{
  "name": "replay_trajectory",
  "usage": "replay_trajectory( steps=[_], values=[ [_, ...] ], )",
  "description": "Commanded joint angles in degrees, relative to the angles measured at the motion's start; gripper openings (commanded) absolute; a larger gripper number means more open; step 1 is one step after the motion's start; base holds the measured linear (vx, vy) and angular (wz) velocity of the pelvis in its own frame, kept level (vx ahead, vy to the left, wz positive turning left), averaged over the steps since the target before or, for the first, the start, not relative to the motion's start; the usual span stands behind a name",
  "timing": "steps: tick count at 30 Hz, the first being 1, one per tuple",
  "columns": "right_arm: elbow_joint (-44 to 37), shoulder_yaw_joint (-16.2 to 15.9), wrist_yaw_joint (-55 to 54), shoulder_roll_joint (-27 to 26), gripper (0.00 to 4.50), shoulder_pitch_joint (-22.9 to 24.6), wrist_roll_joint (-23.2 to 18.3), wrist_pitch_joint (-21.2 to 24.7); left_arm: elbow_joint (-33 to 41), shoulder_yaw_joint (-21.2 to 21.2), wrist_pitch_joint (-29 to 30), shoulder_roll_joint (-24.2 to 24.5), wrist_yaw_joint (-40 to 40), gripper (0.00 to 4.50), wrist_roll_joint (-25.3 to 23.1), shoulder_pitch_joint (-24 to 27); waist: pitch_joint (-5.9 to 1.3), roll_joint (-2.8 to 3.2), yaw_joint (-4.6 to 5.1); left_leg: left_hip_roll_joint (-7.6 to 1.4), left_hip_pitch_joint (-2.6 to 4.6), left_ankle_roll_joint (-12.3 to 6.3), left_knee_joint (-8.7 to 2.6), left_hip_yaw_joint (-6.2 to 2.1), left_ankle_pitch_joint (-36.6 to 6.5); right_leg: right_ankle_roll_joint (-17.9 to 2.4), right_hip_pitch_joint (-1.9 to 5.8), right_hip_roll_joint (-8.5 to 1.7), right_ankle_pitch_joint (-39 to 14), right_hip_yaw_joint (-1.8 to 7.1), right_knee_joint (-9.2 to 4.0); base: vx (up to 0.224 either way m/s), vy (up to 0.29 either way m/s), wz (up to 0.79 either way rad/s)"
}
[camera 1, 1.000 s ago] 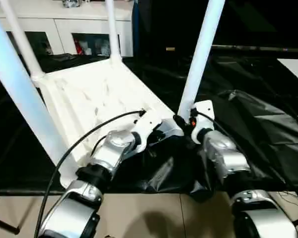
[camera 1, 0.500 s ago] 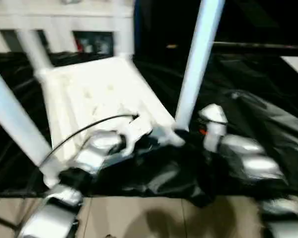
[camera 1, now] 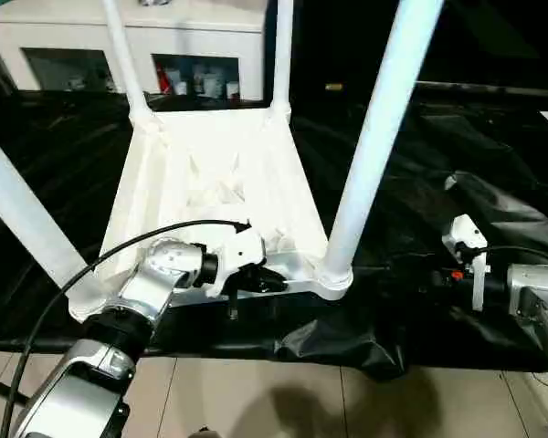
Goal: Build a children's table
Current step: Rotate leg to tighten
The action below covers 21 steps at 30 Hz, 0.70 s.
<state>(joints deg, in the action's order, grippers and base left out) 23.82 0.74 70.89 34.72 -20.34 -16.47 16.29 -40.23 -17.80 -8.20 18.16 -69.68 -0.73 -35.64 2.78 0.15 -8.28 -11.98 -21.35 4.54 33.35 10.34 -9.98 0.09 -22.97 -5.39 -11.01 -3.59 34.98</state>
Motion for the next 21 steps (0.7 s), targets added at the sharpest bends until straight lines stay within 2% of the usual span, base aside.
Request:
replay_trajectory(
  steps=[1,2,3,6,7,8,11,12,13,16,17,18,21],
  values=[
    [-2.05,0.99,-0.93,-0.26,3.20,0.39,-1.31,0.69,3.22,-0.80,-1.01,-0.30,-2.41,0.55,1.47,0.78,-3.79,-0.43,0.14,-1.45,0.75,-3.56,-3.49,0.03,-10.44,-13.99,2.97,-2.73,-6.74,2.00,-3.75,0.000,0.000,0.00],
    [-2.46,1.08,-1.07,-0.48,3.20,0.62,-1.47,0.90,3.95,-0.72,-0.78,-0.20,-2.71,0.89,1.84,1.05,-3.85,-0.45,0.25,-1.47,0.58,-3.59,-3.49,-0.05,-9.71,-14.08,3.06,-2.66,-5.27,1.93,-3.51,0.000,0.000,0.00],
    [-3.22,1.27,-1.24,-0.84,3.20,1.02,-1.78,1.41,5.25,-0.42,-0.31,-0.12,-3.13,0.98,2.60,1.51,-3.97,-0.59,0.19,-1.48,0.64,-3.90,-3.39,-0.04,-8.91,-14.50,3.11,-2.70,-3.67,1.91,-3.23,0.000,0.000,0.00],
    [-6.18,1.12,-1.35,-0.87,3.20,2.55,-2.94,3.12,8.85,0.28,0.33,0.55,-4.23,1.19,4.21,2.66,-3.90,-0.51,0.08,-1.53,0.71,-4.71,-3.27,0.14,-8.39,-15.31,2.90,-2.54,-2.12,1.96,-3.19,0.000,0.000,0.00],
    [-7.65,1.04,-1.38,-0.65,3.20,3.33,-3.37,3.64,12.02,0.86,1.40,1.31,-4.05,1.19,5.05,3.69,-3.86,-0.29,-0.02,-1.49,0.57,-4.69,-3.29,0.10,-8.53,-15.20,2.99,-2.60,-2.43,1.93,-3.17,0.000,0.000,0.00],
    [-8.63,1.00,-1.44,-0.54,3.20,3.88,-3.63,3.94,14.25,1.28,2.16,1.85,-3.86,1.43,5.64,4.47,-3.75,-0.50,0.15,-1.60,0.44,-4.40,-3.44,0.02,-9.11,-14.96,3.15,-2.70,-3.11,1.93,-3.18,0.000,0.000,0.00],
    [-12.07,1.49,-1.82,0.06,3.20,5.88,-4.26,4.94,21.42,3.69,5.89,2.70,-0.30,1.50,7.11,7.59,-3.54,-0.48,0.34,-1.68,0.51,-3.43,-3.71,-0.05,-11.30,-13.75,3.10,-2.71,-7.57,1.93,-3.55,0.000,0.000,0.00],
    [-13.08,2.00,-3.30,0.05,3.20,6.59,-4.14,5.43,25.06,5.82,7.62,2.40,4.40,1.72,6.87,9.75,-3.40,-0.49,0.50,-1.55,0.49,-3.39,-3.76,0.03,-11.82,-13.35,2.93,-2.58,-8.99,1.94,-3.85,0.000,0.000,0.00],
    [-13.31,2.13,-3.75,0.02,3.20,6.79,-4.09,5.53,26.00,6.39,8.02,2.31,5.71,1.84,6.77,10.37,-3.38,-0.49,0.71,-1.69,0.49,-2.80,-3.82,-0.08,-12.56,-12.94,2.95,-2.70,-10.01,2.02,-3.91,0.000,0.000,0.00],
    [-14.92,2.61,-6.06,-0.28,3.20,7.83,-3.54,5.96,28.18,9.48,7.87,0.61,12.84,1.93,6.07,12.63,-3.21,-0.72,1.11,-1.25,0.72,-2.31,-3.84,0.00,-14.01,-10.79,2.62,-2.49,-15.45,1.99,-4.72,0.000,0.000,0.00],
    [-15.87,3.85,-9.72,-1.31,3.20,8.05,-3.10,6.88,29.34,12.24,8.79,-1.22,17.67,1.93,6.61,14.20,-3.16,-0.33,1.16,-1.25,0.65,-2.09,-3.89,-0.08,-14.14,-10.47,2.61,-2.45,-16.01,2.04,-4.73,0.000,0.000,0.00],
    [-16.70,4.74,-12.47,-2.06,3.20,8.27,-2.88,7.69,30.57,14.11,9.85,-2.40,20.97,2.20,7.11,15.47,-3.17,-0.54,1.46,-1.26,0.50,-1.71,-3.92,-0.11,-13.85,-10.07,2.67,-2.38,-15.57,2.02,-4.78,0.000,0.000,0.00],
    [-19.15,6.85,-17.65,-3.69,3.20,9.33,-3.39,9.12,38.79,14.28,17.09,-0.48,20.12,2.33,8.32,21.52,-3.12,-0.55,1.90,-1.18,0.42,-1.39,-4.21,-0.33,-14.34,-8.69,2.54,-2.29,-17.85,1.94,-4.96,0.000,0.000,0.00]
  ],
)
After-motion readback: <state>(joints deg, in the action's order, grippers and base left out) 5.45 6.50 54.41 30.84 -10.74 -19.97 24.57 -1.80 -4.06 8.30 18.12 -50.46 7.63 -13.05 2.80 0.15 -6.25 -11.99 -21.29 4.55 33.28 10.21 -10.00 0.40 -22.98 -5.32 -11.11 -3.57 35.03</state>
